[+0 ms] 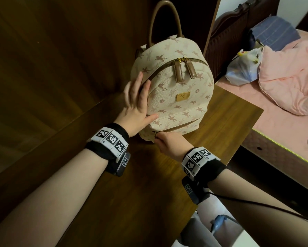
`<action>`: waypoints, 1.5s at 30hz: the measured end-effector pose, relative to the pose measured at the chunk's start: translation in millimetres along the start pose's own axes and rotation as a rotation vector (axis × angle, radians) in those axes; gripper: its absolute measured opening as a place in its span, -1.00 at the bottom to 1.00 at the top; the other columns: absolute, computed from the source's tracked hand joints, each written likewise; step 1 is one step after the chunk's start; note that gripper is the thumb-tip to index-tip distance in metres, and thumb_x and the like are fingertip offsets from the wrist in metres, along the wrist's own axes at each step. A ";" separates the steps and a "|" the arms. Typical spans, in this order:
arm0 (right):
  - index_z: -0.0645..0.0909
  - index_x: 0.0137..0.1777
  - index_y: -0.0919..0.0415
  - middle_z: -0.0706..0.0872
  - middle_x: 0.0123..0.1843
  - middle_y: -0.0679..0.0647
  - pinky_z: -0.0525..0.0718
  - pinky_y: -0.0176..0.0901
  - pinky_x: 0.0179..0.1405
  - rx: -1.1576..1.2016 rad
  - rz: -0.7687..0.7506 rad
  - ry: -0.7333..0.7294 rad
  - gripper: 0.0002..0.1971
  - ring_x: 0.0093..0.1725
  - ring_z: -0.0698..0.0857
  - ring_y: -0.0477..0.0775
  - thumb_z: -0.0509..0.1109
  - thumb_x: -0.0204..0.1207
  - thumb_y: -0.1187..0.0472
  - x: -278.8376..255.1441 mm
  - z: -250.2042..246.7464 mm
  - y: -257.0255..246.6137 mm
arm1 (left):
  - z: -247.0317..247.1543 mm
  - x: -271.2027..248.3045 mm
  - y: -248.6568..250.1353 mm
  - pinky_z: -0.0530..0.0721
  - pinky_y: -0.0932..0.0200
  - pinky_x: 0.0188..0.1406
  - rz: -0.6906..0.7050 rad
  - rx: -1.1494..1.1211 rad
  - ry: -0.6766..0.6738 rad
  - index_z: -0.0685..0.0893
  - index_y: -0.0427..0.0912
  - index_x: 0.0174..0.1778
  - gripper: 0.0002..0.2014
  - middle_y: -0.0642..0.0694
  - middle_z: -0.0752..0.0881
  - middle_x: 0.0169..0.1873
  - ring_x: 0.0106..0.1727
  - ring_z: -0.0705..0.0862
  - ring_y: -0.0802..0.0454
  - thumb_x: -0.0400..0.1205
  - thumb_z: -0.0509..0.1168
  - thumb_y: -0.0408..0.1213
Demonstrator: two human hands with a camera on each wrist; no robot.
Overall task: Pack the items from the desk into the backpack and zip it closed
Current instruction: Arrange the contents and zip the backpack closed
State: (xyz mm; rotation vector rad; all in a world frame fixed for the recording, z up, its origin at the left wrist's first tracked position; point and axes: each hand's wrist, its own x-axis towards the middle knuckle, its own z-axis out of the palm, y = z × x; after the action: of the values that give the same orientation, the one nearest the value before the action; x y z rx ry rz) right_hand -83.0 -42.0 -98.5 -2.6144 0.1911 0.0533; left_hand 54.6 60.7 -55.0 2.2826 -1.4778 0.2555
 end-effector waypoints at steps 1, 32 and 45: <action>0.55 -0.05 0.32 0.74 -0.17 0.24 0.44 -0.12 -0.28 0.003 0.003 -0.003 -0.73 -0.21 0.68 0.25 0.14 0.69 0.13 0.9 -0.6 -0.9 | 0.2 0.3 0.1 0.31 -0.40 0.37 0.002 0.000 0.004 -0.61 0.20 0.46 0.12 -0.08 -0.24 0.58 0.58 -0.08 -0.38 0.44 0.30 0.09; 0.13 0.62 0.04 0.36 0.58 0.12 0.44 0.16 0.43 0.470 0.607 0.112 -0.40 0.45 0.45 0.22 -0.06 0.65 -0.22 -12.7 -104.4 104.3 | -1.3 -2.7 9.3 0.11 -0.12 0.59 -0.547 -0.501 -0.044 -0.41 0.21 0.57 0.30 -0.01 -0.19 0.65 0.65 -0.03 -0.05 0.31 0.60 -0.02; 0.06 0.62 -0.20 0.33 0.60 0.03 0.41 0.28 0.46 0.700 0.412 -0.045 -0.45 0.49 0.41 0.21 -0.07 0.64 -0.24 32.1 -111.9 80.6 | -8.6 -16.7 9.4 0.16 0.07 0.50 -0.759 -0.509 0.050 -0.42 0.16 0.58 0.22 -0.01 -0.06 0.66 0.61 0.11 0.03 0.42 0.53 -0.12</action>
State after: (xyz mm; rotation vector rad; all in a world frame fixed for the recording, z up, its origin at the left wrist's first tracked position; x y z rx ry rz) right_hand -62.8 -170.9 -43.5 -1.8445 0.6102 0.1568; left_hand 39.7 74.9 -51.1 2.1853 -0.4820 -0.2564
